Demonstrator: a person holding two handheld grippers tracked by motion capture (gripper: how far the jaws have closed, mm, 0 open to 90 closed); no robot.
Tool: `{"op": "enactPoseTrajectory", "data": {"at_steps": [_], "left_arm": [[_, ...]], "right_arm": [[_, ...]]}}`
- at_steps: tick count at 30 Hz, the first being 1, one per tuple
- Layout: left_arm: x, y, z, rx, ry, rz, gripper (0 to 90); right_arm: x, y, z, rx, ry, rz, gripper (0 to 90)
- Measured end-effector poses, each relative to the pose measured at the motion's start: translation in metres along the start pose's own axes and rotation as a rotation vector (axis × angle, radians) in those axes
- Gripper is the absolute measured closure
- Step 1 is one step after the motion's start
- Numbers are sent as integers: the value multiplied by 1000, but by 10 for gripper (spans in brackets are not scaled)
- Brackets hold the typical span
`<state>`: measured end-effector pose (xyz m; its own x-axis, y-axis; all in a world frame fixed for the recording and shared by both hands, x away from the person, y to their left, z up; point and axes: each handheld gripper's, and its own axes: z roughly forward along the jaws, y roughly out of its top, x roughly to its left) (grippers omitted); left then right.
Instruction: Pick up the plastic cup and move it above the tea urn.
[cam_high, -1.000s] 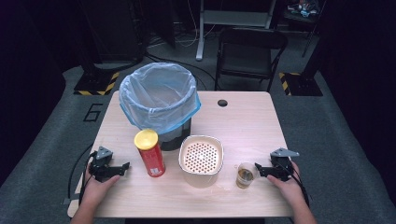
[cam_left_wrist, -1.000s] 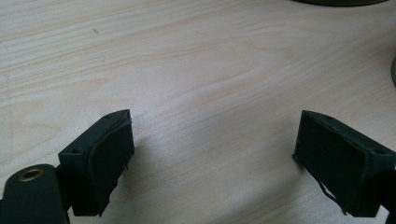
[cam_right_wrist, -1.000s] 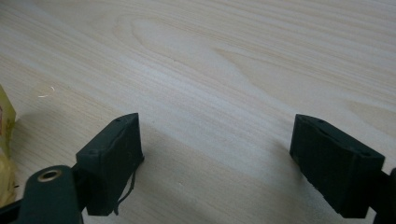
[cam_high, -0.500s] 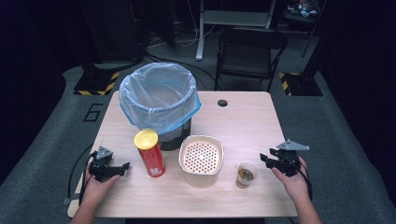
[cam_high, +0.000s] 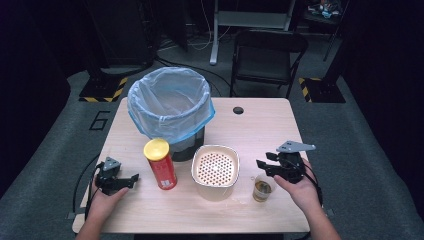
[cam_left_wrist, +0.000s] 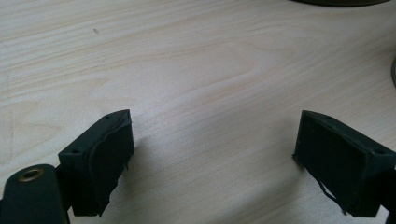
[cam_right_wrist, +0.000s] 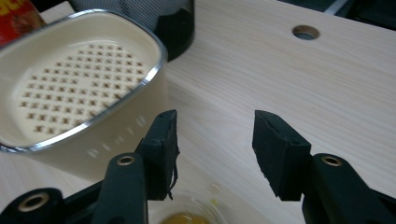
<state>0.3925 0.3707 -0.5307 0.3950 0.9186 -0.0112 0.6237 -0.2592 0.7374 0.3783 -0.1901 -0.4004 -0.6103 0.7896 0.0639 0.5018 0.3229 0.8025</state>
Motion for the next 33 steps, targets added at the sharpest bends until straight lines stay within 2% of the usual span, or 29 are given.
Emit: {"op": "enactPoseTrajectory", "data": {"at_steps": [2, 3, 4, 8, 11, 14, 17, 21, 24, 26, 29, 31, 33], "left_arm": [[0, 0, 0, -3, 1, 0, 117], [0, 0, 0, -3, 1, 0, 117], [0, 0, 0, -2, 1, 0, 117], [0, 0, 0, -4, 2, 2, 117], [0, 0, 0, -7, 3, 4, 117], [0, 0, 0, -3, 1, -1, 117], [0, 0, 0, -8, 3, 4, 117], [0, 0, 1, -8, 3, 4, 117], [0, 0, 0, -2, 1, 0, 117], [0, 0, 0, -7, 3, 4, 118], [0, 0, 0, -1, 1, 0, 117], [0, 0, 0, -1, 1, 0, 117], [0, 0, 0, -1, 1, 0, 117]], "right_arm": [[9, 8, 6, 0, 30, -5, 494], [9, 8, 6, 0, 30, -5, 494], [18, 16, 16, 0, 52, -37, 481], [30, 25, 30, -4, 54, -78, 475], [35, 32, 42, 2, 63, -97, 504], [36, 35, 51, 24, 69, -91, 526], [37, 37, 61, 27, 42, -90, 544], [34, 40, 71, 52, 61, -83, 633], [31, 40, 77, 72, 68, -81, 649], [31, 40, 77, 71, 79, -74, 676], [32, 40, 77, 73, 90, -90, 738], [33, 39, 76, 78, 84, -108, 736], [33, 39, 74, 83, 93, -102, 738]]}}
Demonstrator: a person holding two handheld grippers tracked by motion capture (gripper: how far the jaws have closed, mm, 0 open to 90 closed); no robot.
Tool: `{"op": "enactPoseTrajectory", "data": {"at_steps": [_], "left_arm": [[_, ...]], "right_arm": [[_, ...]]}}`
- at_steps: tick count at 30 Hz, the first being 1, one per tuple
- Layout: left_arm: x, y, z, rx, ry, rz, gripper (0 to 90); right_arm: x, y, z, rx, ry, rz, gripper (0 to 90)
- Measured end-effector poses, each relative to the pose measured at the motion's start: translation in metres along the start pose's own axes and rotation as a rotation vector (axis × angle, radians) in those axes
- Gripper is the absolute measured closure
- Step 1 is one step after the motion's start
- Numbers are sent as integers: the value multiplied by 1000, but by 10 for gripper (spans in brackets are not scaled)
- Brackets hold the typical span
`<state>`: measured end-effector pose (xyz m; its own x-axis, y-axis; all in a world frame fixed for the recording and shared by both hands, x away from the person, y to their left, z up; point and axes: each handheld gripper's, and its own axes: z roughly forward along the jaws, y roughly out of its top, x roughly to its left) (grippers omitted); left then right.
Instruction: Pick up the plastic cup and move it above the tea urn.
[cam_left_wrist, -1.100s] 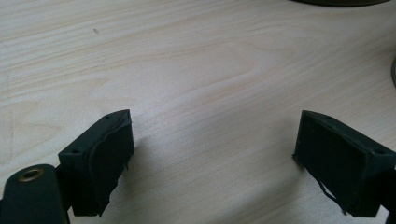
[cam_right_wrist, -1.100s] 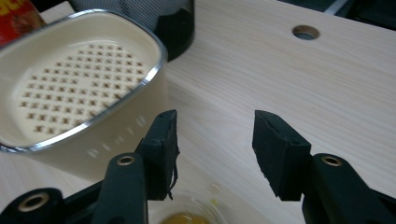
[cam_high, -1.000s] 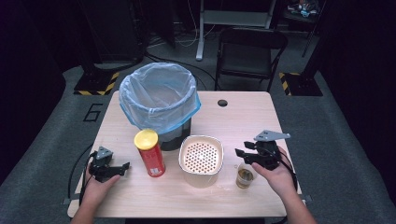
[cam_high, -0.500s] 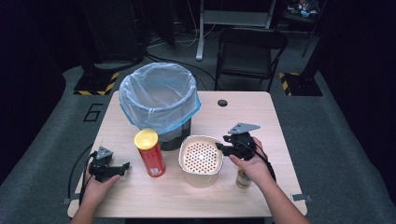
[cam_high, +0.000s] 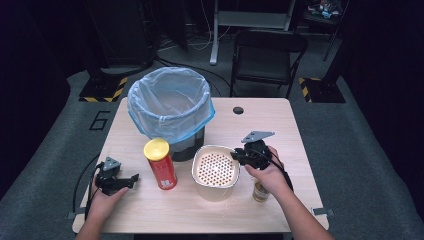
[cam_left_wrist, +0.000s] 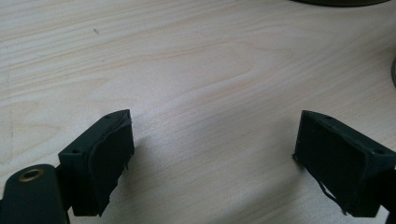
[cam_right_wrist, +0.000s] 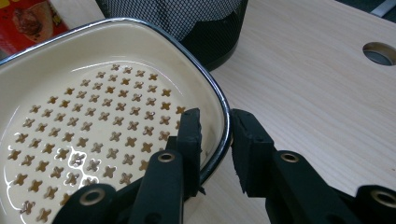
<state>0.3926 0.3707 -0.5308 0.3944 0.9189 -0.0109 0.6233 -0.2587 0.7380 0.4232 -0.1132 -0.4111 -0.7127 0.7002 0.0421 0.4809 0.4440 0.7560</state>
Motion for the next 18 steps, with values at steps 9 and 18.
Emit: {"op": "enactPoseTrajectory", "data": {"at_steps": [9, 18], "left_arm": [[0, 0, 0, -1, 0, 2, 117], [0, 0, 0, -1, 0, -1, 117]], "right_arm": [[1, -12, -14, 0, 30, -27, 766], [6, -27, -36, -49, 59, -11, 601]]}}
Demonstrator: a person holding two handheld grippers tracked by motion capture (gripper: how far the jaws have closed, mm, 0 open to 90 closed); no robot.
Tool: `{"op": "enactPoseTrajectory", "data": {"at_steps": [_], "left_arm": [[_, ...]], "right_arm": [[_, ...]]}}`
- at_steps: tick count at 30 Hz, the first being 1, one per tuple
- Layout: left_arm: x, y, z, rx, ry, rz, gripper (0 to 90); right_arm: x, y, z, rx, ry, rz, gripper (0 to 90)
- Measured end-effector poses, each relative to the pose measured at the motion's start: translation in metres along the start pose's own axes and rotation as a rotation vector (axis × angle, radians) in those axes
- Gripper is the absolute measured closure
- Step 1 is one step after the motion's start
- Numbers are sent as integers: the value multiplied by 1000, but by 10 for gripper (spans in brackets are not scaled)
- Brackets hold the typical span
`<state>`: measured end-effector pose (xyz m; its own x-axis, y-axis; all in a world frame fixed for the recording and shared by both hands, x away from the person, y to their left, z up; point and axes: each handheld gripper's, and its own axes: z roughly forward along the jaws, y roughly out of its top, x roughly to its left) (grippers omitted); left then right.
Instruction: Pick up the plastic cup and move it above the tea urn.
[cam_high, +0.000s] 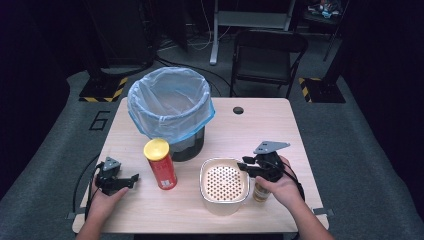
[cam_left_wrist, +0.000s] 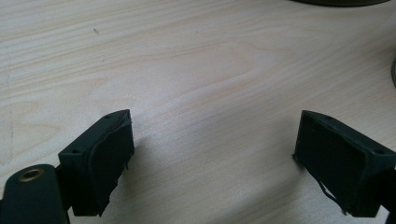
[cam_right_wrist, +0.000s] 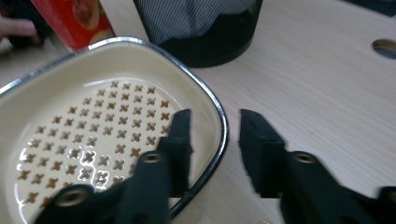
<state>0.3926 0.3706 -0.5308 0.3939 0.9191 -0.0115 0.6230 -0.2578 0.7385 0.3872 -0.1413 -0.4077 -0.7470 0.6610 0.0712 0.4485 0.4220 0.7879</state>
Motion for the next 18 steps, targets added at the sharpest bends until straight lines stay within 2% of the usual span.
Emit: {"op": "enactPoseTrajectory", "data": {"at_steps": [3, 5, 6, 7, 8, 9, 10, 12, 15, 18], "left_arm": [[0, 0, 0, -2, 1, 2, 117], [0, 0, 0, 1, 0, 1, 117], [0, 0, 0, 1, 0, 1, 117], [0, 0, 0, -1, 0, 0, 117], [0, 0, 0, -1, 0, 0, 117], [0, 0, 0, 0, 0, 2, 117], [0, 0, 0, 0, 0, 2, 117], [0, 0, 0, -6, 3, 5, 117], [0, 0, 0, -2, 1, 2, 117], [0, 0, 0, 1, 0, 2, 117]], "right_arm": [[-1, -4, -17, -73, -33, 25, 472], [-2, -10, -28, -107, -73, 40, 381], [-2, -10, -28, -107, -73, 40, 381], [-3, -19, -34, -117, -112, 48, 329], [-3, -19, -34, -117, -112, 48, 329], [-3, -28, -36, -106, -137, 56, 301], [-3, -28, -36, -106, -137, 56, 301], [-4, -41, -39, -92, -167, 68, 272], [-4, -48, -39, -79, -171, 86, 257], [-3, -57, -37, -58, -180, 85, 231]]}}
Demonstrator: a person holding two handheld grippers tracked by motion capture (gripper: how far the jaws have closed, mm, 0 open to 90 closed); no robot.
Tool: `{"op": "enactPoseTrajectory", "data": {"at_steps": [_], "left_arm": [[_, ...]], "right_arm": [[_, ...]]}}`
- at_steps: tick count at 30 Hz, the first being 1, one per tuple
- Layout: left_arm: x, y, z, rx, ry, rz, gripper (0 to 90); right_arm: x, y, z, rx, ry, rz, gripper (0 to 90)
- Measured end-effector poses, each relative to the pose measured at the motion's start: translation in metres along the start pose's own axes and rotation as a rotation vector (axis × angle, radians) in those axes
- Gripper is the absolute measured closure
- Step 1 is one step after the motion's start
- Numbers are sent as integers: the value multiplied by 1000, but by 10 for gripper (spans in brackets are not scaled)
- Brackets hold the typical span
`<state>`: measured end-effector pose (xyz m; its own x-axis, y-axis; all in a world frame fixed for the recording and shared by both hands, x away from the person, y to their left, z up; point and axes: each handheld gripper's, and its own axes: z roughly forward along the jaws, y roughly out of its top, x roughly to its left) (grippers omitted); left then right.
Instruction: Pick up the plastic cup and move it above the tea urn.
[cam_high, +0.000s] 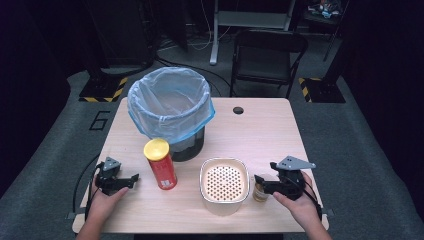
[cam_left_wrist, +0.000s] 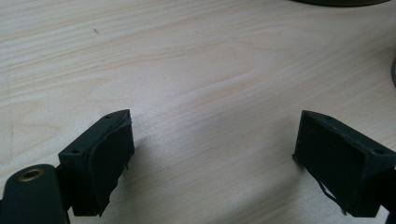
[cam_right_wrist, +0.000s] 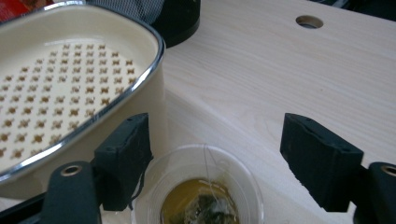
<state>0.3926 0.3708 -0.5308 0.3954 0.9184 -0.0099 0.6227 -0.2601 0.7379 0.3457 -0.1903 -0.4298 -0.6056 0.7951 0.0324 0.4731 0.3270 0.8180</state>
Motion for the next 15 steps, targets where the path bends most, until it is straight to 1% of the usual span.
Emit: {"op": "enactPoseTrajectory", "data": {"at_steps": [1, 3, 4, 5, 8, 9, 14, 15], "left_arm": [[0, 0, 0, -1, 1, 1, 117], [0, 0, 0, -2, 1, -2, 117], [0, 0, 0, -3, 1, 2, 117], [0, 0, 0, 0, 0, -2, 117], [0, 0, 0, -3, 1, 2, 117], [0, 0, 0, 0, 0, -1, 117], [0, 0, 0, -3, 1, 1, 117], [0, 0, 0, 0, 0, -1, 117]], "right_arm": [[2, -4, 1, 7, -4, -9, 224], [3, -6, 2, 11, -6, -8, 219], [5, -10, 3, 14, -2, 0, 212], [5, -10, 3, 14, -2, 0, 212], [7, -15, 4, 21, -8, -1, 203], [8, -17, 5, 20, -6, 12, 199], [10, -23, 8, 31, -15, 13, 186], [10, -24, 9, 38, -13, 6, 186]]}}
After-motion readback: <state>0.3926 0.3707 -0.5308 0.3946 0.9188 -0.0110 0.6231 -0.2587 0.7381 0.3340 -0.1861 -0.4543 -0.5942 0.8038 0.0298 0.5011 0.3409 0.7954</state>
